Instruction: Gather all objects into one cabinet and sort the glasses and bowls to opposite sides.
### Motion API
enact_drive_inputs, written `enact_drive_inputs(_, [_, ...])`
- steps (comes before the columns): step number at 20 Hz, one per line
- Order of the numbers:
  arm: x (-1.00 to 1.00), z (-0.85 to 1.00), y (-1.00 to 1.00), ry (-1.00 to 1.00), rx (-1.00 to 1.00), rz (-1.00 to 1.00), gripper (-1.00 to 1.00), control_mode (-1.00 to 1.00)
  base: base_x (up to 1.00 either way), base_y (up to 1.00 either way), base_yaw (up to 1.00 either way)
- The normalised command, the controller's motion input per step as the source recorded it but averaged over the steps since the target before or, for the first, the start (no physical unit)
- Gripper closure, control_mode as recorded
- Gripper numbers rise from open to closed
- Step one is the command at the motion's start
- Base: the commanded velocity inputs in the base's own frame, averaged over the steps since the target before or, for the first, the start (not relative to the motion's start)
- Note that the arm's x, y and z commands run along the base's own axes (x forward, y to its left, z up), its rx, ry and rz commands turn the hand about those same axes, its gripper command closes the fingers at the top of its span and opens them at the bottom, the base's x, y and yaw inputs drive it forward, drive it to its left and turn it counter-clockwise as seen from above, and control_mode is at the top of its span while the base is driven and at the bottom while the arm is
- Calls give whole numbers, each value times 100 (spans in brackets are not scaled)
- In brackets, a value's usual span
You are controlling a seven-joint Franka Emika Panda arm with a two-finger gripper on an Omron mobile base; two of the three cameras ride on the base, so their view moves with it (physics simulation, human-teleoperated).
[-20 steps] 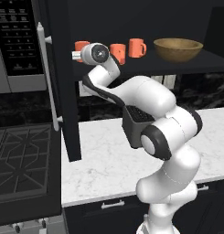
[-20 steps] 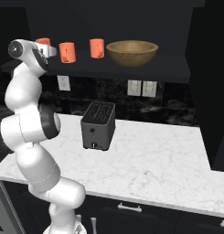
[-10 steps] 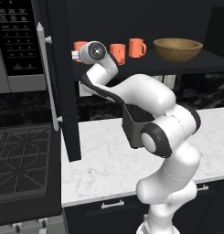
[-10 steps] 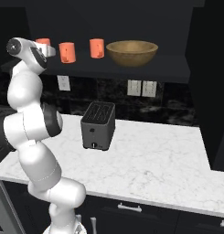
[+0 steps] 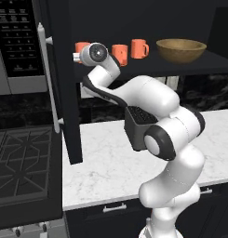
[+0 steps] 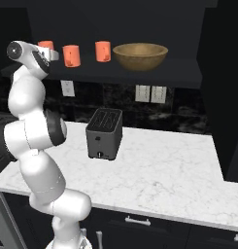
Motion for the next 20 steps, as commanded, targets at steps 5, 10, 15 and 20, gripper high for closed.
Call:
enact_drive_inputs(5, [-32,13,0,0,0,0,-100,-100,0,0,0])
enact_drive_inputs(10, [-60,32,-5,0,0,-1,-100,-100,0,0,0])
enact_drive_inputs(15, [-77,38,-26,0,0,-6,-100,-100,0,0,0])
enact_drive_inputs(20, [-84,43,-63,2,0,-12,-100,-100,0,0,0])
